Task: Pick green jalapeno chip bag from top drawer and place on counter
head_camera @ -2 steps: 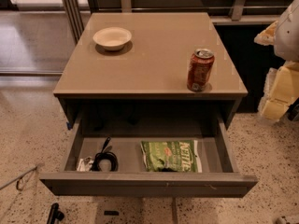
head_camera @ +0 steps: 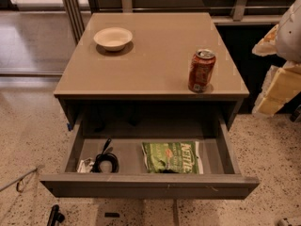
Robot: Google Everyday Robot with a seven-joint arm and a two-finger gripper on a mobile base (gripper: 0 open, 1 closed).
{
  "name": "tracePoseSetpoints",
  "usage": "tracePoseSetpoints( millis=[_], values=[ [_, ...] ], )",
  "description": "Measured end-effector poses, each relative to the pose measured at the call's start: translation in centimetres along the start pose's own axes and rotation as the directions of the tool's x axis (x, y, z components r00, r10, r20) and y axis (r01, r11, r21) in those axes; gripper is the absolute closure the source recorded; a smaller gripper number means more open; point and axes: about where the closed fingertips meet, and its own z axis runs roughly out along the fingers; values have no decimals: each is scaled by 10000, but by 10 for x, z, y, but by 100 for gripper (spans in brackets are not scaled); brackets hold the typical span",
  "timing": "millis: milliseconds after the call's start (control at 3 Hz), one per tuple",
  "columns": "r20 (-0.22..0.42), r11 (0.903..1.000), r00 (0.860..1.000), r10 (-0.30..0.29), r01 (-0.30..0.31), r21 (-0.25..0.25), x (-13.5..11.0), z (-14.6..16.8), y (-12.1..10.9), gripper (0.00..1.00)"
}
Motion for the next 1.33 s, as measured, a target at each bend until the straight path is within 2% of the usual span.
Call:
tracePoseSetpoints(
  millis=[333, 667, 1000, 1333],
  values=[
    [566, 9999, 9984, -39, 45, -100, -8, 24, 8, 45],
    [1440, 9988, 9895, 149, -80, -488, -24, 74, 25, 68],
    [2102, 9933, 9765, 465, -229, -1133, -41, 132, 46, 92],
    [2149, 9931, 9753, 506, -264, -1142, -43, 140, 48, 100]
  ],
)
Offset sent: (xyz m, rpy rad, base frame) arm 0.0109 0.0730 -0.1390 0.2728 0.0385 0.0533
